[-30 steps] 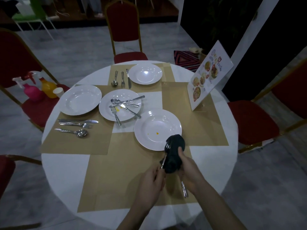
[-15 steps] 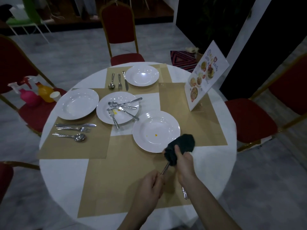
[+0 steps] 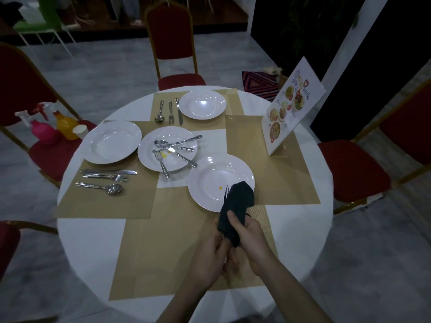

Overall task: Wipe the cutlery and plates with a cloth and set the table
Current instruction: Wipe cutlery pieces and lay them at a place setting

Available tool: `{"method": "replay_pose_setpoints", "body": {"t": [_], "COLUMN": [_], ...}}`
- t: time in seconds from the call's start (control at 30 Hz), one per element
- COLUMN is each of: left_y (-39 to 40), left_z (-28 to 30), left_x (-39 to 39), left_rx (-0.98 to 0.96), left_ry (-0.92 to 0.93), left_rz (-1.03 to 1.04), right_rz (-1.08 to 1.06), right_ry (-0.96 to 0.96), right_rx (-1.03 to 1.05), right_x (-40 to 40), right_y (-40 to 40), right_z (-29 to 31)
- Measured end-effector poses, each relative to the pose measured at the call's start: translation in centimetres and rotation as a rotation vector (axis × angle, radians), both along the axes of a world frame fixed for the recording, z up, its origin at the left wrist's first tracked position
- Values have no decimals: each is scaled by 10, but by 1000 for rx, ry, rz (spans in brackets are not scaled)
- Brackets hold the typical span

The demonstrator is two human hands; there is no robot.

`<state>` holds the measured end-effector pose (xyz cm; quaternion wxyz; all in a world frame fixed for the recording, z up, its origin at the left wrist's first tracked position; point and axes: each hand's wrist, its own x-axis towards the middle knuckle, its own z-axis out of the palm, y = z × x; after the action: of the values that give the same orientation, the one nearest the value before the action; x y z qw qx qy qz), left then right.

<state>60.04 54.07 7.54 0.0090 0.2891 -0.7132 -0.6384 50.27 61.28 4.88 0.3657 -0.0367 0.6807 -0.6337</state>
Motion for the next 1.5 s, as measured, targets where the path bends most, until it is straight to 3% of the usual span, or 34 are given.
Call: {"method": "replay_pose_setpoints", "body": {"t": [0.17, 0.33, 0.47, 0.57, 0.77, 1.13, 1.33, 1.5], "left_y": [-14, -38, -31, -27, -30, -52, -31, -56], "left_z": [-3, -13, -11, -12, -21, -17, -35, -32], "left_x": [3, 2, -14, -21, -23, -34, -26, -29], "left_rx": [-59, -339, 1, 133, 190, 232, 228, 202], "left_ry": [-34, -7, 54, 87, 21, 149, 107, 156], "left_rz": [-22, 237, 268, 280, 209, 562, 434, 539], "right_rz": [7, 117, 182, 191, 249, 294, 305, 300], "right_ry": [-2, -28, -15, -30, -64, -19, -8, -4], "right_rx": [25, -18, -12, -3, 28, 13, 54, 56], "right_x": [2, 5, 12, 14, 12, 10, 6, 17], "right_y": [-3, 5, 11, 19, 31, 32, 17, 10], "right_z": [6, 11, 11, 11, 12, 19, 17, 10]}}
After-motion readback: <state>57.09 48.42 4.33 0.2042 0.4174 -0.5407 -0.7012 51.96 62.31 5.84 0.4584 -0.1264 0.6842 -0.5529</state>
